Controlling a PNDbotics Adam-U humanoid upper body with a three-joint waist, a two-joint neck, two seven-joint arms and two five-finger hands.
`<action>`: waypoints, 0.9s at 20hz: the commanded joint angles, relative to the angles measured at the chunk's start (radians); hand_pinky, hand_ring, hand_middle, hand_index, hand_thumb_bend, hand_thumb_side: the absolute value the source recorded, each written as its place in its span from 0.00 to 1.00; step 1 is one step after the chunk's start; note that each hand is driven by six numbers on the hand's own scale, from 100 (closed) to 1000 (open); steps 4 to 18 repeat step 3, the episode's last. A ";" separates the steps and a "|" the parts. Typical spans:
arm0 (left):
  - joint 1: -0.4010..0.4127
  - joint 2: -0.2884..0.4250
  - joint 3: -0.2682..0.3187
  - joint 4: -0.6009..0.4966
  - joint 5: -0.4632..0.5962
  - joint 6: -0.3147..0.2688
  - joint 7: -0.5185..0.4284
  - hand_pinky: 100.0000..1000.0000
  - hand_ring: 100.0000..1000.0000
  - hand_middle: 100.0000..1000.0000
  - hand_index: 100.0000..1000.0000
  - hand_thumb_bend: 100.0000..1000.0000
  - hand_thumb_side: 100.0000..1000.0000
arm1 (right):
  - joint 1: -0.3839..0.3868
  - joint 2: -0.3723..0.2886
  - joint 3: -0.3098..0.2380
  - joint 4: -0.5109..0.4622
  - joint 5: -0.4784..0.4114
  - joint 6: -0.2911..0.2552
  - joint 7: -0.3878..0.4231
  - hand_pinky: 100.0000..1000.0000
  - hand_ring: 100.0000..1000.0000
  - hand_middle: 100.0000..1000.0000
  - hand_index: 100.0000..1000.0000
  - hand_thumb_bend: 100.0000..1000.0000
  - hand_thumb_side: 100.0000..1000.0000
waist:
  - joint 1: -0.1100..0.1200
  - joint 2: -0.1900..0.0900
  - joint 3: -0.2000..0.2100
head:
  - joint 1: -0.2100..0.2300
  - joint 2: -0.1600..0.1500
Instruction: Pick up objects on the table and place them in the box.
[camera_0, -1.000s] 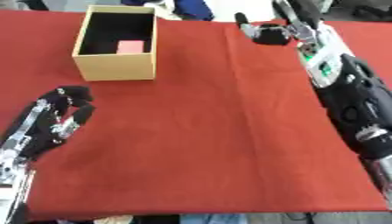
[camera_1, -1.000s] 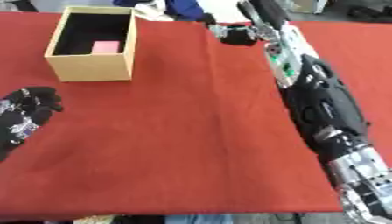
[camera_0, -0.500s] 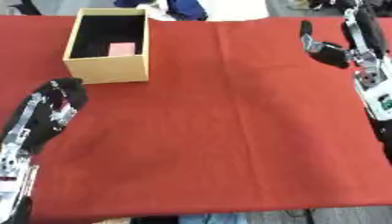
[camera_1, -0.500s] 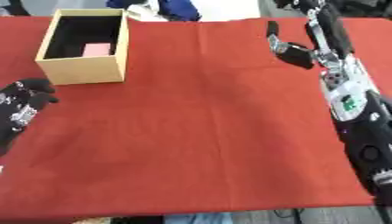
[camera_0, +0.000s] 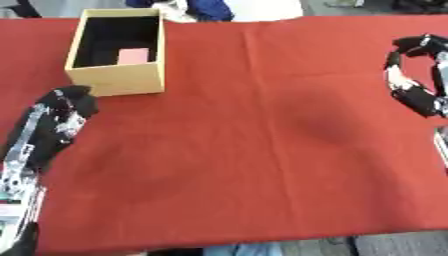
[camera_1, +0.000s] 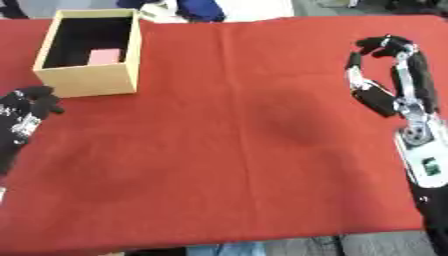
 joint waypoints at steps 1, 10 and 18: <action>-0.003 0.015 0.009 -0.021 -0.002 -0.002 0.005 1.00 0.58 0.57 0.73 0.43 0.49 | 0.046 -0.001 -0.013 -0.096 -0.059 0.047 0.016 0.62 0.69 0.48 0.67 0.00 0.65 | 0.001 -0.011 0.002 | 0.005 0.005; 0.000 0.013 0.008 -0.021 -0.002 -0.002 0.006 1.00 0.58 0.57 0.72 0.42 0.50 | 0.096 0.005 -0.007 -0.144 -0.091 0.067 0.027 0.62 0.69 0.47 0.67 0.00 0.66 | 0.003 -0.010 0.006 | 0.008 0.005; 0.000 0.013 0.008 -0.021 -0.002 -0.002 0.006 1.00 0.58 0.57 0.72 0.42 0.50 | 0.096 0.005 -0.007 -0.144 -0.091 0.067 0.027 0.62 0.69 0.47 0.67 0.00 0.66 | 0.003 -0.010 0.006 | 0.008 0.005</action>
